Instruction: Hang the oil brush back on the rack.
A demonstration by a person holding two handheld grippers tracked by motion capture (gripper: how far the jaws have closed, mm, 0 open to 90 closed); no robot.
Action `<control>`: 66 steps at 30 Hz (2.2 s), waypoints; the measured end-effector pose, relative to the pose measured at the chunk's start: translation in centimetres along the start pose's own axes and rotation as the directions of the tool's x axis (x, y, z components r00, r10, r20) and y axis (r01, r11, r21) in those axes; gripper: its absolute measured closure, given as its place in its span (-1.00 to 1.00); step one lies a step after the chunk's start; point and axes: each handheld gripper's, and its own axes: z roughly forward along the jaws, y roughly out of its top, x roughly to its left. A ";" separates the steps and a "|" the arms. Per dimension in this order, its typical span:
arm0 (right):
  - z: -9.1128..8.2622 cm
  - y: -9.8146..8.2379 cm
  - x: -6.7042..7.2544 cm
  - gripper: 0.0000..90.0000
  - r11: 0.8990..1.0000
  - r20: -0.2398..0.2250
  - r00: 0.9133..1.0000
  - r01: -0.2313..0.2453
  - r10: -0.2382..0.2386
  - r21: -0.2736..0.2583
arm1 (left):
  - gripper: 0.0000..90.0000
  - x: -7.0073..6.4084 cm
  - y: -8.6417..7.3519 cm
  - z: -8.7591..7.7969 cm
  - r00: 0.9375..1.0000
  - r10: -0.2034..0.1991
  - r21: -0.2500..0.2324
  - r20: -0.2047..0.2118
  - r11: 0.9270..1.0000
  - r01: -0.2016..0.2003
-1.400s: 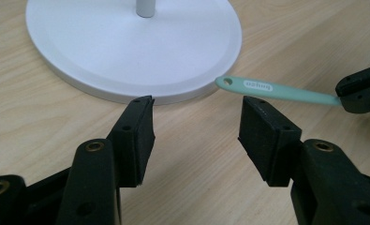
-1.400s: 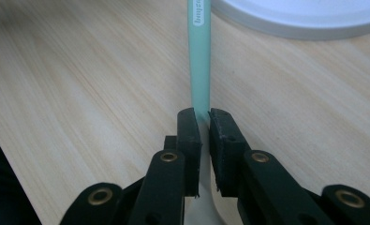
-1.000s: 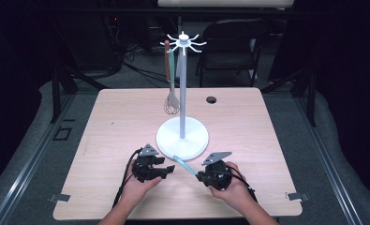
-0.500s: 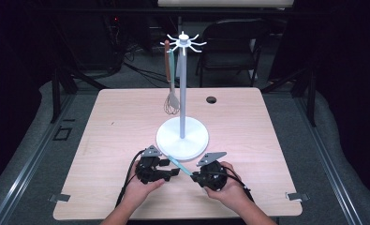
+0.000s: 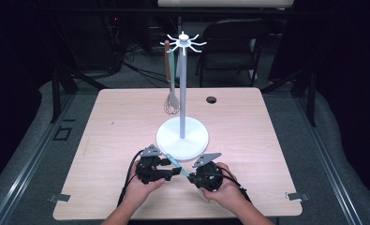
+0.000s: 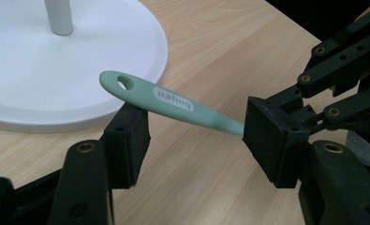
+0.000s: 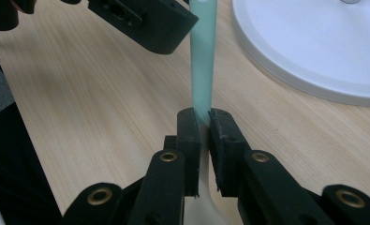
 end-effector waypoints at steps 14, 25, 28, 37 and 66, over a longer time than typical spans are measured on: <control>1.2 0.6 0.9 0.83 1.000 -0.019 1.000 0.000 0.000 -0.013 | 0.16 0.1 -0.1 0.4 1.000 -0.019 -0.009 -0.022 1.000 0.019; 1.1 -0.5 0.7 0.69 1.000 -0.017 1.000 -0.013 0.013 0.012 | 0.28 -0.3 -0.1 0.5 0.999 0.009 -0.007 -0.046 1.000 -0.009; 1.0 -1.1 0.6 0.68 0.999 -0.022 0.999 -0.034 0.034 0.016 | 0.29 -0.4 0.0 0.5 0.999 0.014 -0.007 -0.048 1.000 -0.015; 1.2 -2.0 0.4 0.69 0.998 -0.032 0.998 -0.062 0.063 0.024 | 0.33 -0.9 0.3 0.5 0.999 0.033 -0.011 -0.039 0.999 -0.033; 1.8 1.5 0.8 0.85 0.996 0.006 1.000 -0.030 0.030 -0.085 | 0.62 -1.8 1.6 -1.3 0.998 0.056 -0.067 -0.001 0.996 -0.056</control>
